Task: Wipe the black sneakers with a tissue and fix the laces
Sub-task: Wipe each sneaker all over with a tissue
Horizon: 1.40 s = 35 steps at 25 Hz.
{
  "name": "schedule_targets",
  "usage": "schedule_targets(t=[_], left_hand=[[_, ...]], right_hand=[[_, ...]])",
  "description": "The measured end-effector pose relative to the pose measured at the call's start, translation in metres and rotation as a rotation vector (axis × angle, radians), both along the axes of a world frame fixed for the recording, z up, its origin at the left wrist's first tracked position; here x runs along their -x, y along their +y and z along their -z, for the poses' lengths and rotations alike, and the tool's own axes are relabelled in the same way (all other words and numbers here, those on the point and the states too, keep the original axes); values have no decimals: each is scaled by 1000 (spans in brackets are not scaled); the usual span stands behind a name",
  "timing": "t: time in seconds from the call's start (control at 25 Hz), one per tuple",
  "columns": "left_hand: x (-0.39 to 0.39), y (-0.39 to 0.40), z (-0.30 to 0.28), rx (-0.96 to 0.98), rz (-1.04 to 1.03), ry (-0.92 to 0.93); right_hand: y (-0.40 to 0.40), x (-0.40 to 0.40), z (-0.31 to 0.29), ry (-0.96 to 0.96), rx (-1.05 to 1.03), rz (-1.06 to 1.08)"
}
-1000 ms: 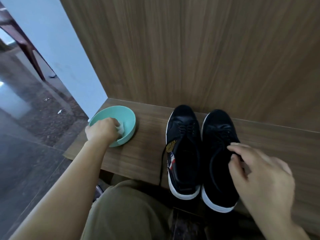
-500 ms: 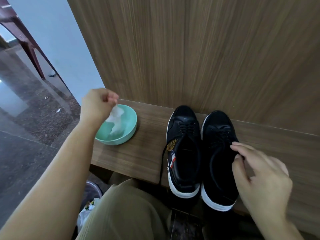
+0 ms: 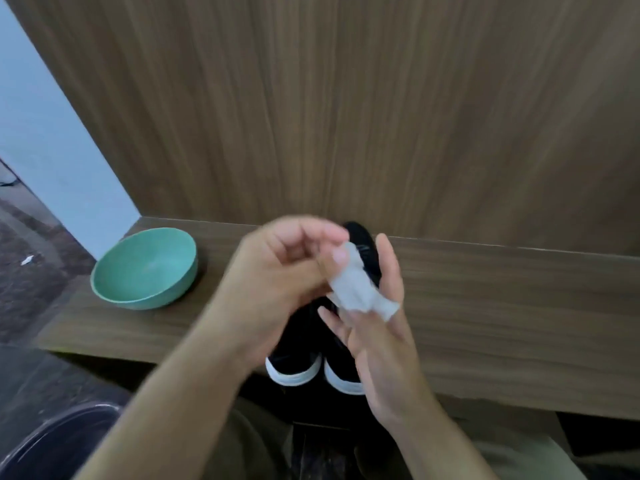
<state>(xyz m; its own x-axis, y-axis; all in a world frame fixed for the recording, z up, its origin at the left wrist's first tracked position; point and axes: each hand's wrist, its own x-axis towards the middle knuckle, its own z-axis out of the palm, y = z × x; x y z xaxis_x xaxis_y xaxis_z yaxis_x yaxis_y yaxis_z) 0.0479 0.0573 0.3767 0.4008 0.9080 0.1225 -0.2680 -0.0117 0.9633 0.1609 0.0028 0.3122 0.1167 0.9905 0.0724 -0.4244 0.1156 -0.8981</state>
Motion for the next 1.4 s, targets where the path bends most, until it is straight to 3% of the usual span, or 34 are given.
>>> schedule_targets(t=[0.04, 0.12, 0.24, 0.32, 0.4, 0.52, 0.6, 0.68, 0.76, 0.84, 0.92, 1.0, 1.12, 1.2, 1.4], left_hand=[[-11, -6, 15, -34, -10, 89], [-24, -12, 44, -150, -93, 312], [-36, -16, 73, -611, -268, 837], [-48, -19, 93, -831, -162, 1285], [-60, -20, 110, -882, -101, 1479], [-59, -17, 122, -804, -141, 1340], [-43, -15, 130, -754, -195, 1184], [-26, -13, 136, -685, -205, 990], [-11, -11, 138, -641, -180, 870], [3, -10, 143, -631, -191, 895], [12, -9, 148, -645, -222, 962], [14, -8, 150, -639, -215, 984], [12, -8, 150, -669, -195, 1012], [9, -10, 151, -673, -210, 1049], [11, -10, 149, -706, -268, 1150]], right_hand=[[-3, -10, -1, 84, 65, 45], [-8, -31, 0, 49, 199, 205], [-8, -65, 10, -15, 334, 442], [-4, -86, 12, 40, 398, 552], [-1, -100, 15, 160, 444, 592], [-2, -95, 25, 325, 474, 514], [-3, -71, 40, 212, 457, 450], [-8, -39, 54, -167, 285, 408], [-12, -10, 71, -789, 7, 386], [-7, 1, 83, -1271, -145, 382], [9, -1, 83, -1512, -191, 276], [35, -7, 78, -1583, -173, 179], [57, -13, 69, -1490, -69, 156], [38, -13, 72, -1466, -62, 161], [-26, -1, 89, -1628, -186, 186]])
